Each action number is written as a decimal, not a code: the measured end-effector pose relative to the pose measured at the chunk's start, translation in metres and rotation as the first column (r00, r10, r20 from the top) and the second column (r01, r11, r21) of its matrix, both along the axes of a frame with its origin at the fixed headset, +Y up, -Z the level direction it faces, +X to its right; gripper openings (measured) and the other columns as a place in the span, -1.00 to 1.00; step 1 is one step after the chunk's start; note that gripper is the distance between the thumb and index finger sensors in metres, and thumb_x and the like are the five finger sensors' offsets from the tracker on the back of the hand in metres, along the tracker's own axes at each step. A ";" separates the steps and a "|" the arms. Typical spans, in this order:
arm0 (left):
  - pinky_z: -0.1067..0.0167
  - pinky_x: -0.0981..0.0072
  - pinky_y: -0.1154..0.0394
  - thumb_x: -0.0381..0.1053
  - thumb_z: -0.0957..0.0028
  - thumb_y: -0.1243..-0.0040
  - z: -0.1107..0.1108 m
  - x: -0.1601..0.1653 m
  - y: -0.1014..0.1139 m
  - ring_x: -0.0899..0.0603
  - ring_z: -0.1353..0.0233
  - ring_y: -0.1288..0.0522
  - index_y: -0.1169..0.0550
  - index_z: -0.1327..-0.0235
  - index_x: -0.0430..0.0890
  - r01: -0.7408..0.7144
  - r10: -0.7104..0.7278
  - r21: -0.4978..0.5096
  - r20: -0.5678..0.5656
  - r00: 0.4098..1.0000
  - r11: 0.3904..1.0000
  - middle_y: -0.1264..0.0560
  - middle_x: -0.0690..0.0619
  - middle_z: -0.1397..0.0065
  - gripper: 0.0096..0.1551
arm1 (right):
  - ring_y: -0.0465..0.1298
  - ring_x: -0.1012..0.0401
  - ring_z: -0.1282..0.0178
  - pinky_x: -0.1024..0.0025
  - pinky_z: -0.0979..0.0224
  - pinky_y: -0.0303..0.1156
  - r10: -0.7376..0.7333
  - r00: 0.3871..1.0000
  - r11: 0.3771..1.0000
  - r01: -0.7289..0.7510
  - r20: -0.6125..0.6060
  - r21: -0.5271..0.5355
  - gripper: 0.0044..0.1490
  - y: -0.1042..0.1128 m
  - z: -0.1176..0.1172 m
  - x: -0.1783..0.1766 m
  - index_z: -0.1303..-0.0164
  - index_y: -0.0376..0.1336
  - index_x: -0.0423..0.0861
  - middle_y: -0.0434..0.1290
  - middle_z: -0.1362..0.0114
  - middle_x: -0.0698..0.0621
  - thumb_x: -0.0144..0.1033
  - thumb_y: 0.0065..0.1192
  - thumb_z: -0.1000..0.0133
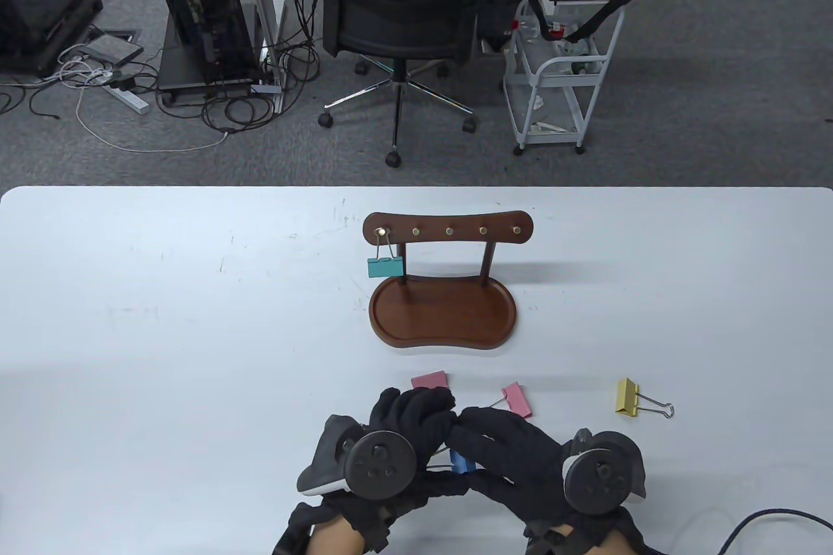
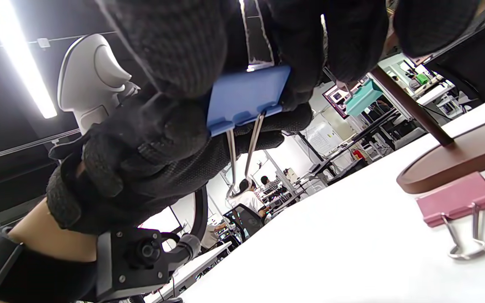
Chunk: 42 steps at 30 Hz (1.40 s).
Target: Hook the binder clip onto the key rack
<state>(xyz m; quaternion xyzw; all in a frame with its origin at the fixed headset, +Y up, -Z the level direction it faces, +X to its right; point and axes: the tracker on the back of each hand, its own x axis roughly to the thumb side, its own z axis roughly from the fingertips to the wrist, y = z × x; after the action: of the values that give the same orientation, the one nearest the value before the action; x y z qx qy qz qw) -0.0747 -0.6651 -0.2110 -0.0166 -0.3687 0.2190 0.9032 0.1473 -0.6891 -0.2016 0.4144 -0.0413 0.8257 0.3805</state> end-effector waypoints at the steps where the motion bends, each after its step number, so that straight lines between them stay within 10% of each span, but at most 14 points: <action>1: -0.39 -0.71 -0.07 0.24 0.16 -0.54 0.000 0.000 0.000 -0.62 -0.58 -0.29 -0.51 -0.42 -0.51 -0.001 0.001 -0.004 0.001 1.000 1.000 -0.30 -0.40 -0.66 0.11 | 0.27 -0.41 -0.48 -0.45 -0.38 0.21 0.004 1.000 1.000 -0.004 -0.001 0.007 -0.19 0.000 0.000 0.000 -0.63 0.25 -0.13 0.27 -0.60 -0.46 -0.18 0.29 -0.12; 15: -0.40 -0.71 -0.08 0.27 0.09 -0.48 0.004 -0.005 0.002 -0.60 -0.57 -0.33 -0.43 -0.60 -0.35 0.046 -0.045 0.026 -0.032 0.998 0.999 -0.33 -0.41 -0.67 0.11 | 0.34 -0.39 -0.41 -0.43 -0.35 0.27 0.003 0.998 0.989 -0.011 0.057 0.146 -0.23 0.008 0.007 0.000 -0.55 0.34 -0.12 0.33 -0.52 -0.49 -0.14 0.35 -0.10; 42: -0.38 -0.71 -0.08 0.25 -0.11 -0.35 -0.009 -0.018 -0.018 -0.60 -0.55 -0.35 -0.28 -0.71 -0.34 0.168 -0.166 -0.025 -0.335 0.927 0.986 -0.31 -0.43 -0.67 0.08 | 0.48 -0.42 -0.24 -0.45 -0.21 0.40 -0.087 0.924 0.994 0.057 0.371 0.092 -0.20 0.015 -0.013 0.017 -0.41 0.40 -0.27 0.44 -0.39 -0.53 -0.07 0.45 -0.04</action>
<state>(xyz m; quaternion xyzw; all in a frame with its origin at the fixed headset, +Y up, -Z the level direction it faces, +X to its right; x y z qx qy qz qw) -0.0925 -0.6828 -0.2202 -0.0084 -0.2068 0.1402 0.9683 0.1639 -0.6740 -0.2142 0.2621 -0.1611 0.8727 0.3791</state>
